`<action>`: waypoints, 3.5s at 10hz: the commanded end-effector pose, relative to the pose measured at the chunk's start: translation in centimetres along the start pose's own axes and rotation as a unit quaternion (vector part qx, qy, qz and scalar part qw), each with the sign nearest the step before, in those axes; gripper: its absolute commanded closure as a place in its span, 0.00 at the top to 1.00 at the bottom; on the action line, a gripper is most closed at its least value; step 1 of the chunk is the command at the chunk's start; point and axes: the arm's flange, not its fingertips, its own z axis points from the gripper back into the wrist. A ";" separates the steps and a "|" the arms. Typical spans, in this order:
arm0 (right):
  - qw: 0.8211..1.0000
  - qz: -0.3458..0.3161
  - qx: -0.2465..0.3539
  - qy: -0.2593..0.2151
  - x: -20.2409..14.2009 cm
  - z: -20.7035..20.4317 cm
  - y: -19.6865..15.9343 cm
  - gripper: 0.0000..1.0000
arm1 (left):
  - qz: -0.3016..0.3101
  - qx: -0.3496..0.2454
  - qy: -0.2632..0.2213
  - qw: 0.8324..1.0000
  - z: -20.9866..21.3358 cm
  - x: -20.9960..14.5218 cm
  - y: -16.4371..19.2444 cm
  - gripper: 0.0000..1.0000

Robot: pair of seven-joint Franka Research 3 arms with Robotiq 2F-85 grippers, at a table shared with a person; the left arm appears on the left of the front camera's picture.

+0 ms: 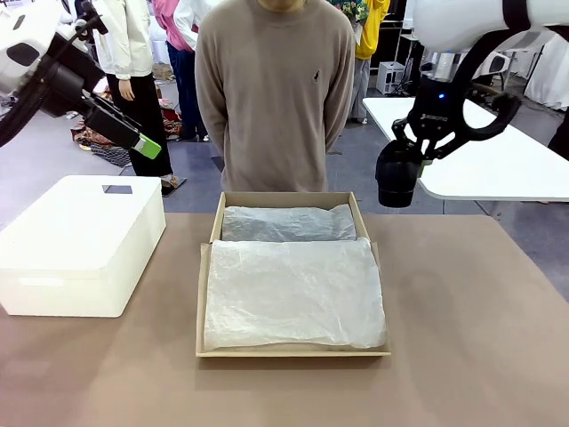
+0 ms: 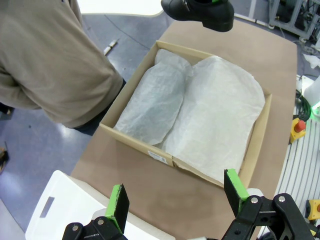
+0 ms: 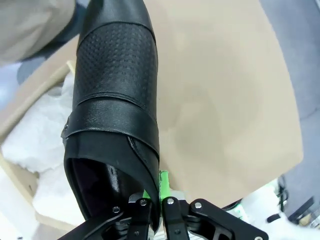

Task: Pack the shoes into the box.
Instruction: Place the other shoe of the Shoes into the Shoes Box.

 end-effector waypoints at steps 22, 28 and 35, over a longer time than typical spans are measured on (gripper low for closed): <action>0.940 -0.336 -0.010 -0.055 -13.0 -0.2 17.4 0.00 | -0.001 -0.008 -0.006 1.000 0.0 0.0 0.0 1.00; 0.941 -0.335 -0.012 -0.044 -14.6 -2.6 19.4 0.00 | -0.001 -0.008 -0.006 1.000 0.0 0.0 0.0 1.00; 0.918 -0.393 -0.003 -0.052 -15.1 -2.2 20.4 0.00 | -0.001 -0.008 -0.006 1.000 0.0 0.0 0.0 1.00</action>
